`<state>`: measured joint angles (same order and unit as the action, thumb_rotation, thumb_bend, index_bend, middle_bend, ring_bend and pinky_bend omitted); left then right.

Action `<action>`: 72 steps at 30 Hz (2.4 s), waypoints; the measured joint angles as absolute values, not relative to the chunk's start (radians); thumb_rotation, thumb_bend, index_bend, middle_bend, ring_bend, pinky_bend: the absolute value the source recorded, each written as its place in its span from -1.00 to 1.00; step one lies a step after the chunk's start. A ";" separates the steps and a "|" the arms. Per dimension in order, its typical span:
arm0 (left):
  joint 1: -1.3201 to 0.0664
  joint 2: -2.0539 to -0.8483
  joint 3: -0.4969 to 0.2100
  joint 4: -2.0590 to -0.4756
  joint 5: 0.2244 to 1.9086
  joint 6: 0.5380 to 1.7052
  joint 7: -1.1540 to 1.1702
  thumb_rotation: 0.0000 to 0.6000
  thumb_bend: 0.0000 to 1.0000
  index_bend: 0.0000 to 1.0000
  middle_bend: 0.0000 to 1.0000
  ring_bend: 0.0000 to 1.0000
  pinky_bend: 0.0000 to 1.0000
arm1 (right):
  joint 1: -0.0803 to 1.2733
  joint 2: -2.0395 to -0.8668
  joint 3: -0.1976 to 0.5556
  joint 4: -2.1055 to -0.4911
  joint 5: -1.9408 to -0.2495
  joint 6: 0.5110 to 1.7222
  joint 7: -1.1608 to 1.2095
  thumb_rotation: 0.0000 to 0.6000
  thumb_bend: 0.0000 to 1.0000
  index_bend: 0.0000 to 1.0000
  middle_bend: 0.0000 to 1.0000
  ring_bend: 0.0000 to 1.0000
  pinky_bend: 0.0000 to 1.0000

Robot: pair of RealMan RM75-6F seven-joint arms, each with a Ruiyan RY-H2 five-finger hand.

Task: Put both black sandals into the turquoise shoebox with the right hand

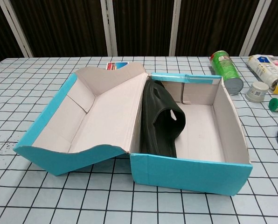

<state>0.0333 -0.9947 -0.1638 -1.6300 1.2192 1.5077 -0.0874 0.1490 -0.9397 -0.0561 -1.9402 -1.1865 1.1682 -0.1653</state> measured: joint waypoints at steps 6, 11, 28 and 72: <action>0.034 -0.995 -0.165 -1.624 1.217 1.507 -0.094 1.00 -0.25 -0.80 -0.94 -1.00 -0.82 | 0.123 -1.011 -0.080 -1.892 -1.161 1.176 -0.210 1.00 -0.85 -1.00 -0.89 -1.00 -1.00; 0.031 -0.996 -0.164 -1.624 1.217 1.502 -0.090 1.00 -0.25 -0.80 -0.94 -1.00 -0.82 | 0.101 -1.042 -0.094 -1.888 -1.153 1.189 -0.221 1.00 -0.85 -1.00 -0.89 -1.00 -1.00; 0.030 -0.996 -0.164 -1.626 1.215 1.498 -0.089 1.00 -0.25 -0.80 -0.94 -1.00 -0.82 | 0.108 -1.153 -0.068 -1.874 -1.083 1.186 -0.286 1.00 -0.85 -1.00 -0.89 -1.00 -1.00; 0.030 -0.997 -0.166 -1.632 1.201 1.498 -0.071 1.00 -0.25 -0.80 -0.95 -1.00 -0.82 | 0.349 -0.933 0.280 -2.110 -0.973 1.167 -0.245 1.00 0.12 0.07 -0.16 -0.81 -1.00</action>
